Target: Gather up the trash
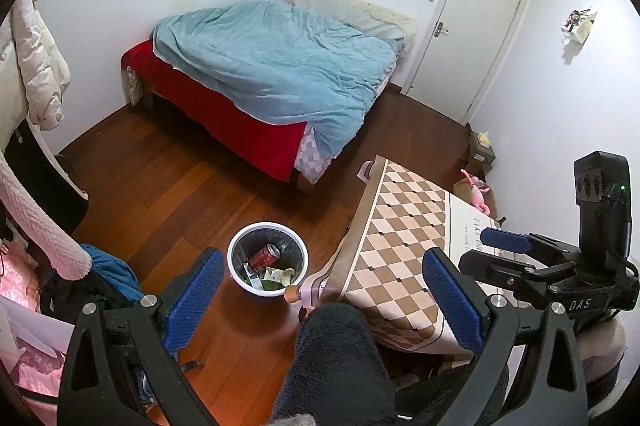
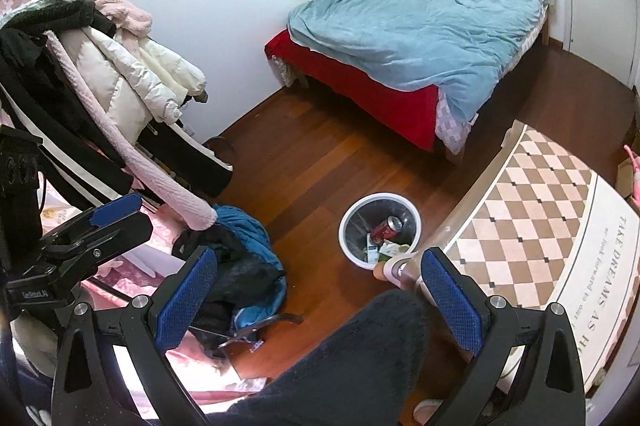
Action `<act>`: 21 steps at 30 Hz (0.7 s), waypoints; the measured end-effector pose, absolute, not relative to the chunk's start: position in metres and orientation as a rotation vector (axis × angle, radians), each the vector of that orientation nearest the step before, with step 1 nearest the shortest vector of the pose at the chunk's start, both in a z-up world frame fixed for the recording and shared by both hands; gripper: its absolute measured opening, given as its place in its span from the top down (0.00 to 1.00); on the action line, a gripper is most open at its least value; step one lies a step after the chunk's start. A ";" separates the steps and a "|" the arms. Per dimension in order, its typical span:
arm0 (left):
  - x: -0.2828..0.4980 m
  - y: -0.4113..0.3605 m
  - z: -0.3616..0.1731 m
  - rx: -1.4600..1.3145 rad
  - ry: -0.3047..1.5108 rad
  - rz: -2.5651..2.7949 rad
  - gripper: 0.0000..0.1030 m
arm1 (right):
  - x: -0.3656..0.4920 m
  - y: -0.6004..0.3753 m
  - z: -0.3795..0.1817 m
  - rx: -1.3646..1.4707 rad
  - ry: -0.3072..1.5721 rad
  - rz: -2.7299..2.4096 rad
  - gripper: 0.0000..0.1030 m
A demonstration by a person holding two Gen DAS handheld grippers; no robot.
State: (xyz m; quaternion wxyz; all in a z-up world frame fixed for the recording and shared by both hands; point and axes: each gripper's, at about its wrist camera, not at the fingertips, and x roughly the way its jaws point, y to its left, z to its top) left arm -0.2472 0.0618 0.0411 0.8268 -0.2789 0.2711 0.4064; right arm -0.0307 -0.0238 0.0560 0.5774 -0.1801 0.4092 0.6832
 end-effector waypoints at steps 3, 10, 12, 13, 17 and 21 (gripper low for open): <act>-0.248 0.061 0.043 -0.589 0.567 0.870 0.02 | -0.029 -0.024 0.057 -0.419 0.960 1.604 0.00; -0.250 0.063 0.042 -0.594 0.562 0.880 0.00 | -0.030 -0.024 0.059 -0.418 0.960 1.604 0.00; -0.250 0.063 0.042 -0.594 0.558 0.884 0.00 | -0.032 -0.024 0.060 -0.419 0.962 1.606 0.00; -0.250 0.063 0.042 -0.595 0.557 0.883 0.00 | -0.032 -0.024 0.061 -0.419 0.963 1.607 0.00; -0.250 0.061 0.041 -0.596 0.555 0.877 0.00 | -0.033 -0.025 0.061 -0.419 0.959 1.605 0.00; -0.247 0.060 0.042 -0.592 0.553 0.872 0.00 | -0.034 -0.028 0.064 -0.414 0.952 1.602 0.00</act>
